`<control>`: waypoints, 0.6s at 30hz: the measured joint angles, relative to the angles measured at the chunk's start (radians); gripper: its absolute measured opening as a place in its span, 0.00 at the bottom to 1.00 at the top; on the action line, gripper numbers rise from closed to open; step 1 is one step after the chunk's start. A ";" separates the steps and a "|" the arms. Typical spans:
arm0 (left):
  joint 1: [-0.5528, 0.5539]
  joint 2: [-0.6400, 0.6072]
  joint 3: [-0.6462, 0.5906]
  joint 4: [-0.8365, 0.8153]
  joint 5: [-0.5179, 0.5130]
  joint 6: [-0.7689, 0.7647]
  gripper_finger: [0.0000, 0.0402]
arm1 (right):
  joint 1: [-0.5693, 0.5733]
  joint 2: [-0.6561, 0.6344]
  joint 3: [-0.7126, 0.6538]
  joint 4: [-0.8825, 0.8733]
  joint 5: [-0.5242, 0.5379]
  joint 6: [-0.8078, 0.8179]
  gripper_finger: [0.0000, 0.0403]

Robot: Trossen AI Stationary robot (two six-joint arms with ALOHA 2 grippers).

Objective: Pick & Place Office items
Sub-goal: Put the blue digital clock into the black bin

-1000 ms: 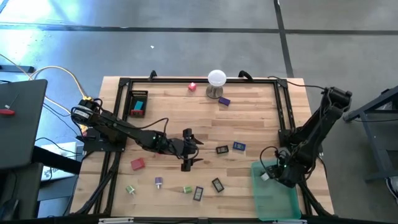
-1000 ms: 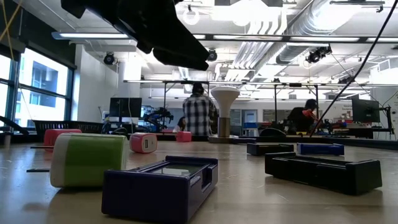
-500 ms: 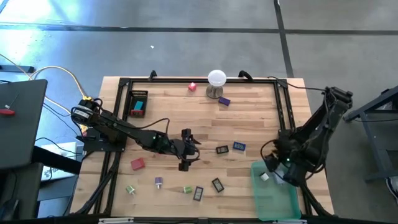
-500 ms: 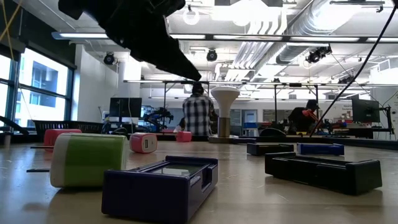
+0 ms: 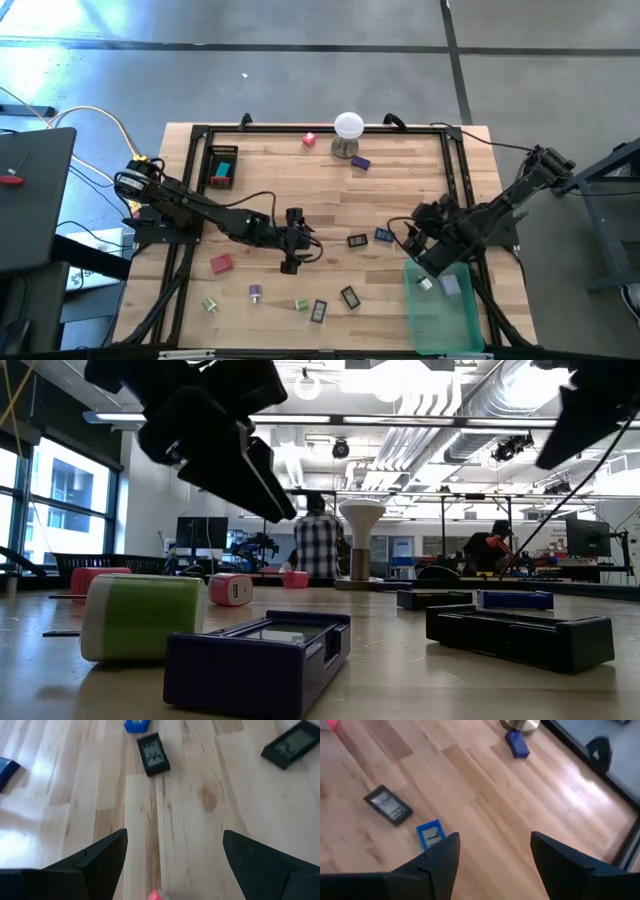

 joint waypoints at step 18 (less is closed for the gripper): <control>0.000 -0.036 0.000 -0.198 0.046 -0.077 0.79 | -0.431 -0.001 -0.062 0.481 -0.469 -0.809 0.66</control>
